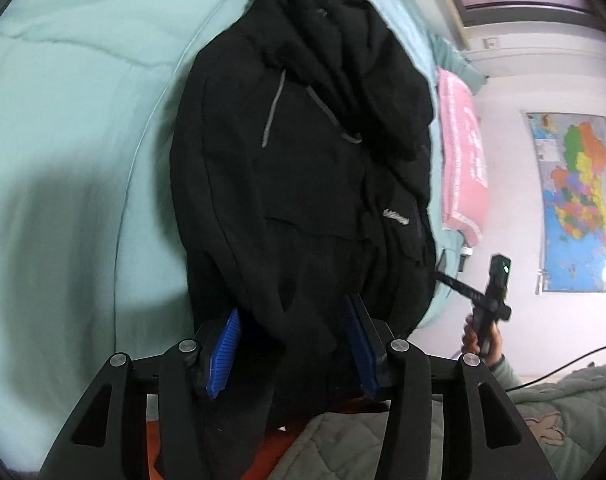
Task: Fold large clothes
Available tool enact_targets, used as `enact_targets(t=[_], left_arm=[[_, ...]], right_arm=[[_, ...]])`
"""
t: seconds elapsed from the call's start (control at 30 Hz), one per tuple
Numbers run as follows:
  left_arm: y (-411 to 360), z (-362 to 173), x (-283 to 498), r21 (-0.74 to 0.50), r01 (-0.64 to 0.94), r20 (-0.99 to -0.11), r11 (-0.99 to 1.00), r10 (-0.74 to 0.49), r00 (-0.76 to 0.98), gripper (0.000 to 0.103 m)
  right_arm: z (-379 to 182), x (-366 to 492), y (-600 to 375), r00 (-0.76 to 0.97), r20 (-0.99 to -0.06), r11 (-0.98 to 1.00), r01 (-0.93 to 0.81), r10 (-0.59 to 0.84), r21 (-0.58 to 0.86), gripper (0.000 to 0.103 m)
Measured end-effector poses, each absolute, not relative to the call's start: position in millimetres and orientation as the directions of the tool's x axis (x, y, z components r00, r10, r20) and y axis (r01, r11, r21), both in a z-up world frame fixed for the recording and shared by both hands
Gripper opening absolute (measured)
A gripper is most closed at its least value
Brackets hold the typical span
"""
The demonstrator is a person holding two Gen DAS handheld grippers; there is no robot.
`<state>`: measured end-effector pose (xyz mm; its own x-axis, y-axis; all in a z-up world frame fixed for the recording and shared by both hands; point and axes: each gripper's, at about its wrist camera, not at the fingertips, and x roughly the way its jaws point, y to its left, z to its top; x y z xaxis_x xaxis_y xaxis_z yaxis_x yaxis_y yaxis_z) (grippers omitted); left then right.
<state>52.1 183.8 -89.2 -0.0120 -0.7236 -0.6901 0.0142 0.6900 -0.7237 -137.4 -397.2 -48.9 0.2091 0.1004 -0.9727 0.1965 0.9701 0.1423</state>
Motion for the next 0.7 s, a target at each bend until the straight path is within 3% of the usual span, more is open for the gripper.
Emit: enact_targets(t=[0.3, 0.33, 0.4, 0.6, 0.7], left_arm=[[220, -88, 41, -0.689, -0.026, -0.723, 0.724, -0.689, -0.038, 0.051], [214, -93, 42, -0.682, -0.022, -0.730, 0.731, -0.682, -0.034, 0.042], [193, -83, 52, -0.690, 0.011, -0.724, 0.723, -0.690, -0.011, 0.017], [195, -8, 98, -0.789, 0.094, -0.585, 0.608, -0.788, 0.193, 0.016], [191, 0, 114, -0.761, 0.131, -0.608, 0.636, -0.769, 0.199, 0.020]], right_arm=[[-82, -187, -416, 0.171, -0.959, 0.905, 0.326, 0.228, 0.274, 0.054], [-83, -185, -415, 0.179, -0.953, 0.903, 0.316, 0.244, 0.290, 0.034], [-77, -177, -408, 0.199, -0.932, 0.896, 0.276, 0.302, 0.349, 0.019], [10, -144, -397, 0.413, -0.827, 0.871, 0.140, 0.382, 0.472, 0.017], [16, -129, -384, 0.404, -0.837, 0.894, 0.090, 0.370, 0.439, 0.017]])
